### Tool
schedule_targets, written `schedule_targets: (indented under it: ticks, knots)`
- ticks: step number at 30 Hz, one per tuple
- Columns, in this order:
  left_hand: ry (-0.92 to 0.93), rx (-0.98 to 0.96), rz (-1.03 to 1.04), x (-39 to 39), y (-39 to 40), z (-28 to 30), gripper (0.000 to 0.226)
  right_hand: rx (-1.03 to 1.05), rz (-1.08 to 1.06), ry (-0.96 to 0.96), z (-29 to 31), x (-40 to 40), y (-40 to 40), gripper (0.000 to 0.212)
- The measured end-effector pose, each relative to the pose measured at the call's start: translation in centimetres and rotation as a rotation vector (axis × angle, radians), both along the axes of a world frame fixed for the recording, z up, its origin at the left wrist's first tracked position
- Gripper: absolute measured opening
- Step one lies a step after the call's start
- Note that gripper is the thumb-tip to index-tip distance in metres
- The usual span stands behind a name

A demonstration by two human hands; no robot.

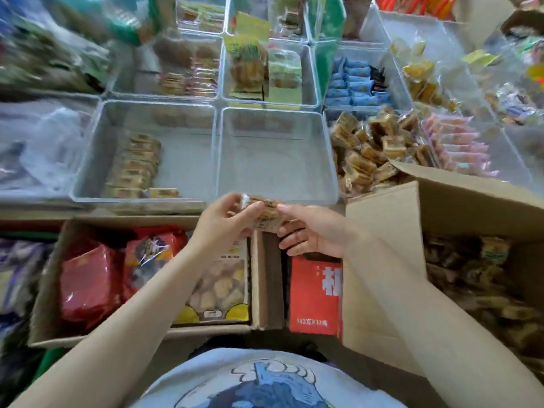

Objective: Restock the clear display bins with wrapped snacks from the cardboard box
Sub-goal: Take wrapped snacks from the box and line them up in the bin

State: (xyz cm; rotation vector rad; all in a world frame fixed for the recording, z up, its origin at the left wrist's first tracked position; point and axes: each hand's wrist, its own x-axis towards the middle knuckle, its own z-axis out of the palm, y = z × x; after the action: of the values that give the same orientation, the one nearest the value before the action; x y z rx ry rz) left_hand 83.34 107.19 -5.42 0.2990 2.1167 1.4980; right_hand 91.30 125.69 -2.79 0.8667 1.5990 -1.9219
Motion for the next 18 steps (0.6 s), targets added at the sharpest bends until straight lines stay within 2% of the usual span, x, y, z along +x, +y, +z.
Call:
schedule_targets:
  ticks: [3,5,8,11,14,16,18]
  knots:
    - [0.026,-0.025,-0.025,-3.6,-2.5,-1.7,0.03,-0.022,-0.046,0.015,-1.5,-3.7,-2.3,0.021]
    - [0.023,-0.035,-0.055,-6.0,-3.9,-2.8,0.04,0.001,-0.14,0.043,-2.3,-6.1,-3.0,0.02]
    - [0.213,-0.233,-0.123,-9.4,-5.9,-5.5,0.059,0.256,-0.192,0.09,-4.3,-10.1,-2.4,0.024]
    - [0.439,-0.446,-0.299,-11.2,-7.1,-7.8,0.072,0.597,-0.036,0.071,-6.0,-13.5,-1.5,0.031]
    - [0.526,-0.562,-0.481,-11.3,-7.9,-10.1,0.072,0.85,0.244,-0.081,-7.9,-16.1,-0.7,0.037]
    - [0.607,-0.619,-0.526,-11.1,-8.2,-11.3,0.075,0.853,0.395,-0.207,-9.4,-17.3,-0.1,0.039]
    - [0.661,-0.623,-0.514,-11.0,-8.3,-12.2,0.074,0.754,0.516,-0.303,-11.0,-18.0,0.1,0.036]
